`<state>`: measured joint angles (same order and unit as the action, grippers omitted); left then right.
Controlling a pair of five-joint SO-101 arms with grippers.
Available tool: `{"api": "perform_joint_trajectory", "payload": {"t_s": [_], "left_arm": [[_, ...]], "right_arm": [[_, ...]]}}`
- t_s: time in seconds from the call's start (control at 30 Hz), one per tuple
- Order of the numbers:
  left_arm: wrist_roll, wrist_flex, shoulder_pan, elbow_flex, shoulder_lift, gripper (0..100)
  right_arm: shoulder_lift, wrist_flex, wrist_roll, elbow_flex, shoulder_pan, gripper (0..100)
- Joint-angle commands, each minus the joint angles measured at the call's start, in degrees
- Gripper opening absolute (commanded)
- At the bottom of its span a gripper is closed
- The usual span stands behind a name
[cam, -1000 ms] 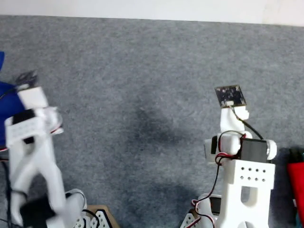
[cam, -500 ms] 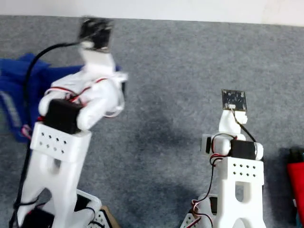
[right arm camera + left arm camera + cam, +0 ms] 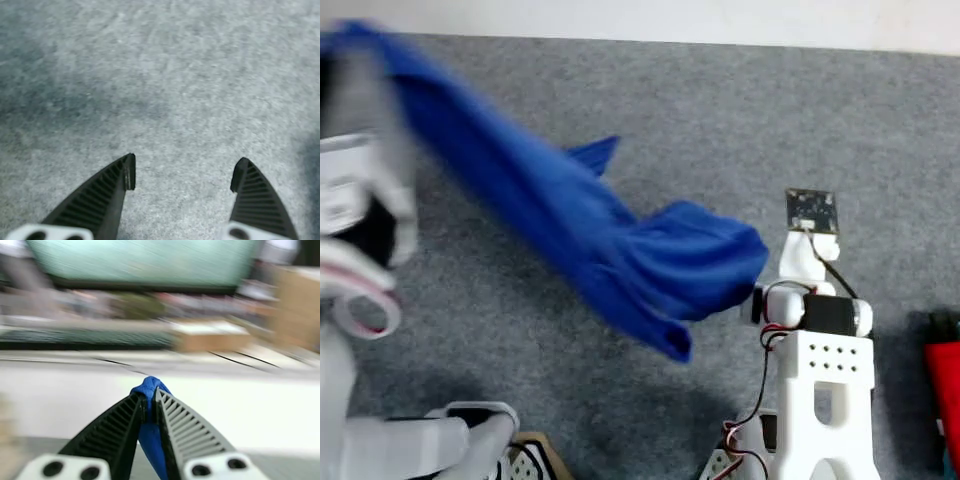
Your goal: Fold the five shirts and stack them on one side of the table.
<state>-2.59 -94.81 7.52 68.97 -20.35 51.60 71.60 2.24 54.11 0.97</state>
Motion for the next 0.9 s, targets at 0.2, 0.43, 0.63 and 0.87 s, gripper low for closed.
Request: {"api": "perform_joint_trajectory", "payload": {"t_s": [0.2,0.43,0.63,0.87], "left_arm": [[0.4,-4.0,32.4,2.7,13.8,1],[0.4,-6.1,31.6,1.0,24.9,1],[0.3,-6.0,15.6,0.7,32.0,1],[0.1,3.7,-5.8,1.0,38.0,1]], "right_arm": [[0.3,-4.5,-0.4,-0.5,-6.1,30.3],[0.7,-5.9,-0.5,-0.5,-15.1,30.3],[0.4,-7.7,-0.6,0.0,-15.7,30.3],[0.3,-8.0,-3.4,0.0,-13.0,30.3]]}}
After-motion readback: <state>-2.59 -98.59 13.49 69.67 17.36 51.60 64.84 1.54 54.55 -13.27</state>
